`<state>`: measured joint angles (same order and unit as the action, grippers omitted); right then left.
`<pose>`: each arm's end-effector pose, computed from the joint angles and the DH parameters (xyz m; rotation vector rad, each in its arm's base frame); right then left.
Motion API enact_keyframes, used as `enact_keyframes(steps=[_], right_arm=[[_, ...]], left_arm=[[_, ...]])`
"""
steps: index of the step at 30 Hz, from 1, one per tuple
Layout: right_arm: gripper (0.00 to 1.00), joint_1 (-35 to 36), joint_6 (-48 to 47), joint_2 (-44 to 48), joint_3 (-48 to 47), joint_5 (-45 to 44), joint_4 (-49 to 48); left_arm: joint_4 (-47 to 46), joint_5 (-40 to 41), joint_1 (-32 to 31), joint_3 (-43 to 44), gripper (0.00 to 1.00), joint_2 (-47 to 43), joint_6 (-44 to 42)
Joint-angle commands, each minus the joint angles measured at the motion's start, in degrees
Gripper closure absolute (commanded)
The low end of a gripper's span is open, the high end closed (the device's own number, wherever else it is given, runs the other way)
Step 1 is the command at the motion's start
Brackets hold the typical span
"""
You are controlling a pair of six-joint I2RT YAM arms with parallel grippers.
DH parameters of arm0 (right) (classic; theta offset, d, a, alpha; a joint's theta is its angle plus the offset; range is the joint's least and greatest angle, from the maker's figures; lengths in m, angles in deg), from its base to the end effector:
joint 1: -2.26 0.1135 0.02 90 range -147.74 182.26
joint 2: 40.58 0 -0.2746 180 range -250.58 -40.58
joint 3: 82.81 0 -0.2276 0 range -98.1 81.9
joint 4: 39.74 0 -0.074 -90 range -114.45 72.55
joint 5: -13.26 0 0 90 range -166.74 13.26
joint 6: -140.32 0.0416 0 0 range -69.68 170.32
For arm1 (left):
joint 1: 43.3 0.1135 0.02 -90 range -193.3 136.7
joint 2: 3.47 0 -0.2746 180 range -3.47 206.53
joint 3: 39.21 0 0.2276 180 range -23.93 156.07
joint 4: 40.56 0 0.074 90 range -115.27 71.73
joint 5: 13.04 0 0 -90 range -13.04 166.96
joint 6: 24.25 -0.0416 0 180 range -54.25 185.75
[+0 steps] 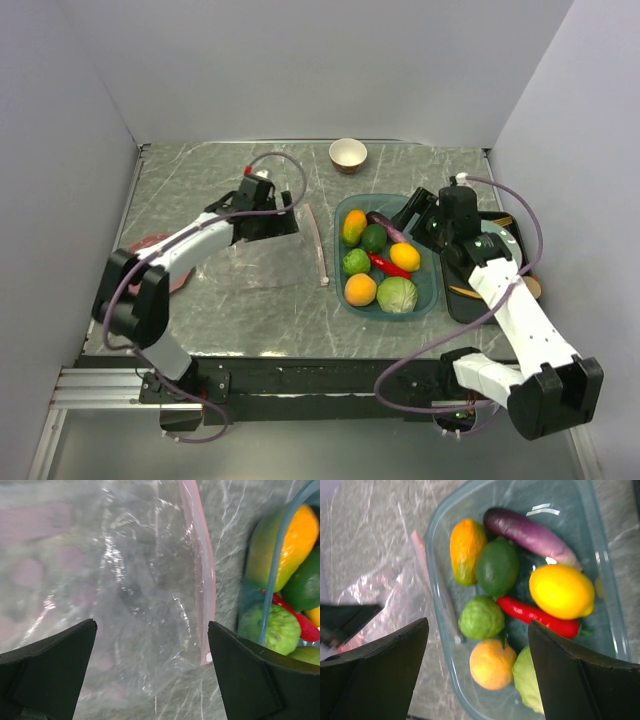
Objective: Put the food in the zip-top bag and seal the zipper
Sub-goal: Pick up the zipper food storage bag at the center of the board.
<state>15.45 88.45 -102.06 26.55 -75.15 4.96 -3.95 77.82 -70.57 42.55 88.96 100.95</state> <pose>0.2019 0.0485 0.3238 0.4684 2.1924 0.5276 0.2969 -0.1524 0.2608 -0.1769 2.4473 -0.4819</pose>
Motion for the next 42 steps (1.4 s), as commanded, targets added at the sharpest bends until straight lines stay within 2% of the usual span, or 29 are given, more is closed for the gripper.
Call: enact_keyframes(steps=[1, 5, 10, 12, 15, 23, 28, 36, 37, 40, 42], right_arm=[[0.12, 1.49, 0.11, 6.97, 2.00, 0.00, 1.69], [0.12, 1.66, -2.18, 10.84, 2.88, -1.14, 6.88], [0.10, 1.57, -3.32, 16.11, 6.39, -3.52, 10.75], [0.10, 1.57, -2.80, 18.04, 7.62, -3.52, 10.67], [0.10, 1.57, -2.01, 19.63, 9.56, -2.82, 10.14], [0.09, 1.57, -3.85, 16.74, 7.02, -5.01, 10.05], [0.09, 1.66, -4.99, 15.24, 5.96, -4.66, 9.88], [0.09, 1.57, -5.08, 14.01, 6.05, -3.52, 9.00], [0.09, 1.57, -5.17, 13.92, 5.96, -3.61, 8.83], [0.09, 1.57, -5.17, 13.49, 5.87, -3.17, 8.65], [0.09, 1.57, -5.00, 13.13, 6.05, -2.90, 8.30]], left_arm=[[-1.20, -1.04, -2.87, 5.93, 0.01, 5.56, 0.57], [0.65, 1.25, -4.02, 11.21, 0.02, 11.62, 1.97], [2.93, 2.82, -4.99, 16.66, 0.03, 14.97, 2.77], [3.55, 2.83, -4.99, 18.51, 0.06, 16.29, 3.03], [3.99, 2.13, -5.08, 20.79, 0.16, 19.10, 3.82], [5.66, 4.50, -5.52, 26.41, 0.18, 24.38, 4.18], [5.05, 4.41, -5.78, 26.69, 0.18, 25.96, 4.53], [6.89, 4.41, -5.78, 29.06, 0.22, 29.74, 4.79], [6.89, 4.24, -5.78, 28.80, 0.28, 29.83, 4.70], [6.19, 4.67, -5.78, 27.31, 0.38, 28.18, 4.44], [5.84, 5.11, -5.78, 26.34, 0.39, 26.68, 4.09]])
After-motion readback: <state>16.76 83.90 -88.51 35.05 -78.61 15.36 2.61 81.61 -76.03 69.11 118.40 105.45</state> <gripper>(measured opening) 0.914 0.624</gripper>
